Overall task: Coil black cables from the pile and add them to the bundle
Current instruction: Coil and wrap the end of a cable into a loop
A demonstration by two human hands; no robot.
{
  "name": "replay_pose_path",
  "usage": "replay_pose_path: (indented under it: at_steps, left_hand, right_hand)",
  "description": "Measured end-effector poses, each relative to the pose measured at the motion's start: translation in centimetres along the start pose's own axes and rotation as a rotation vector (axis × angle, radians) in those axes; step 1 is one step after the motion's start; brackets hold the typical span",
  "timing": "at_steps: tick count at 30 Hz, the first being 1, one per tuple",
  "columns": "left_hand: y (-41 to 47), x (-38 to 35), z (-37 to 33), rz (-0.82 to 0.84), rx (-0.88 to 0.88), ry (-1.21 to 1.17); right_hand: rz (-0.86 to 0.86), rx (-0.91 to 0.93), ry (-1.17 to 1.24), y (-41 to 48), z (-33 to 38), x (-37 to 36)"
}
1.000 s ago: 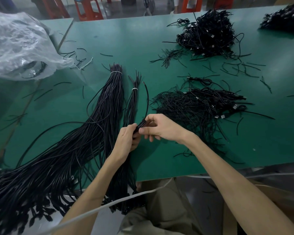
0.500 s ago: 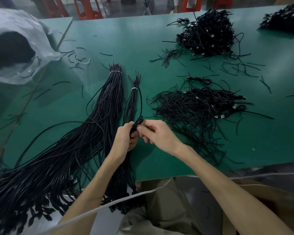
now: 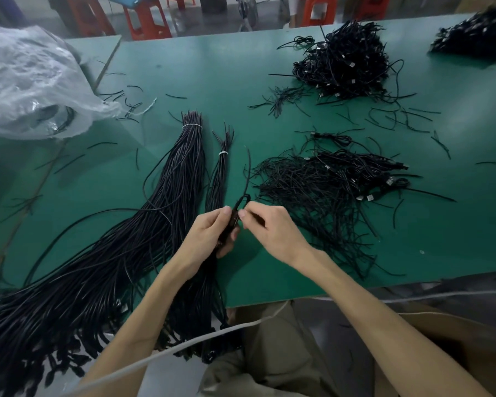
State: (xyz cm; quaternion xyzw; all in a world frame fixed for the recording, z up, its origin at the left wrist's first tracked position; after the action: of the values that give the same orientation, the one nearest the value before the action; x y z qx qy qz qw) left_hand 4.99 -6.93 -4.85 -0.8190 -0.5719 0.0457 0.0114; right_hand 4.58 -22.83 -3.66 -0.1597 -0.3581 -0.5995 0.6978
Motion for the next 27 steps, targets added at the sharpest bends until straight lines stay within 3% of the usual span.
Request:
replay_pose_path:
  at_steps: [6, 12, 15, 20, 27]
  left_hand:
    - [0.0, -0.1, -1.2, 0.074, -0.026, 0.151]
    - [-0.3, -1.3, -2.1, -0.026, -0.192, 0.886]
    - [-0.8, -2.0, -2.3, -0.062, -0.243, 1.078]
    - [-1.0, -2.1, -2.0, -0.151, -0.22, 1.001]
    - [0.0, -2.1, -1.5, -0.259, -0.136, 0.74]
  right_hand:
    - [-0.003, -0.055, 0.107, 0.3, -0.2, 0.7]
    - [-0.044, -0.194, 0.277, 0.0, -0.2, 0.0]
    - [-0.013, -0.23, 0.34, -0.2, -0.4, -0.3]
    - [0.038, -0.234, 0.386, -0.5, -0.3, -0.6]
    - [-0.069, -0.2, 0.312, 0.3, 0.7, -0.1]
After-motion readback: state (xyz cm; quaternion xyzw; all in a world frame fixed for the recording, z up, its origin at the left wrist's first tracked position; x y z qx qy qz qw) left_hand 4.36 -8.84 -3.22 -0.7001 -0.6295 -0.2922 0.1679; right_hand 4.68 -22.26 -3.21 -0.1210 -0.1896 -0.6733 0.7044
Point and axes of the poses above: each hand's wrist, its own y-axis towards the middle knuckle, its own x-axis out of the back of the hand, z = x × y, the point moved 4 cm from there along y, towards the middle knuckle, and after that the axes turned 11 degrees about -y, right-handed, at the moved point
